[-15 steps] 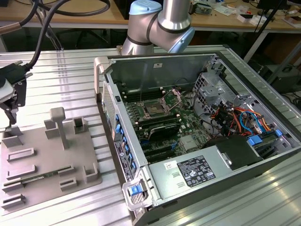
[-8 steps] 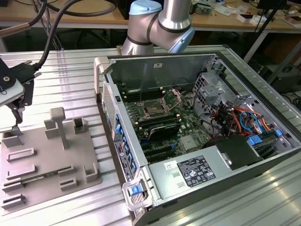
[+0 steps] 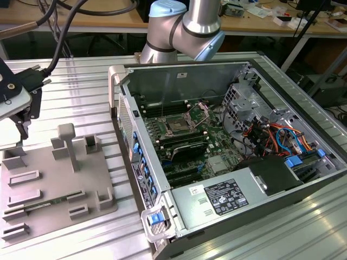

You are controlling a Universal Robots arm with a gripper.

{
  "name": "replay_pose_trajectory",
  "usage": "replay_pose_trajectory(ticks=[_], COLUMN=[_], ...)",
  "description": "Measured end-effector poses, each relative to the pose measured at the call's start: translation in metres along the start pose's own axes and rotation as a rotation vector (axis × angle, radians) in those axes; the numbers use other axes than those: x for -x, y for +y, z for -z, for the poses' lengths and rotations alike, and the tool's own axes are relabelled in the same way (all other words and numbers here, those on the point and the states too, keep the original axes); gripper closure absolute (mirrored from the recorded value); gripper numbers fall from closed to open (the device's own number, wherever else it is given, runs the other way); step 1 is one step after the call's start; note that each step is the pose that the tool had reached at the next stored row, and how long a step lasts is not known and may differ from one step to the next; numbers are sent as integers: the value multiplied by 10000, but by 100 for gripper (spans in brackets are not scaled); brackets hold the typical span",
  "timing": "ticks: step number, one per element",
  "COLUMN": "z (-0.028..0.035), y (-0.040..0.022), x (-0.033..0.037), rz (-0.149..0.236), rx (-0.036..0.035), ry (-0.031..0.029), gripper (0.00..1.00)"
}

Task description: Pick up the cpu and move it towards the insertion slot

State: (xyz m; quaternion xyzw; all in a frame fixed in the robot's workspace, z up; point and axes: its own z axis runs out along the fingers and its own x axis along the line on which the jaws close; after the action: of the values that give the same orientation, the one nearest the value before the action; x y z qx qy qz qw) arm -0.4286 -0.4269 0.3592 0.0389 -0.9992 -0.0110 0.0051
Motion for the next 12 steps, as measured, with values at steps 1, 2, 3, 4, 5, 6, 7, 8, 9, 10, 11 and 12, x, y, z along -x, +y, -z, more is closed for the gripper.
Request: replay_pose_trajectory(ticks=[1, 2, 3, 4, 5, 6, 7, 8, 9, 10, 11, 12], z=[8, 12, 13, 14, 14, 14, 14, 14, 14, 15, 14, 14], y=[0, 0, -1, -2, -2, -3, -4, -4, -5, -5, -6, -7], x=[0, 3, 10, 24, 31, 39, 48, 55, 64, 71, 82, 90], rz=[0, 1, 2, 0, 0, 0, 0, 0, 0, 0, -1, -1], rx=[0, 1, 0, 1, 1, 2, 2, 2, 2, 3, 3, 4], ry=[0, -1, 6, 15, 18, 22, 26, 29, 34, 38, 43, 46], gripper=[45, 45, 45, 45, 45, 45, 45, 45, 45, 45, 45, 45])
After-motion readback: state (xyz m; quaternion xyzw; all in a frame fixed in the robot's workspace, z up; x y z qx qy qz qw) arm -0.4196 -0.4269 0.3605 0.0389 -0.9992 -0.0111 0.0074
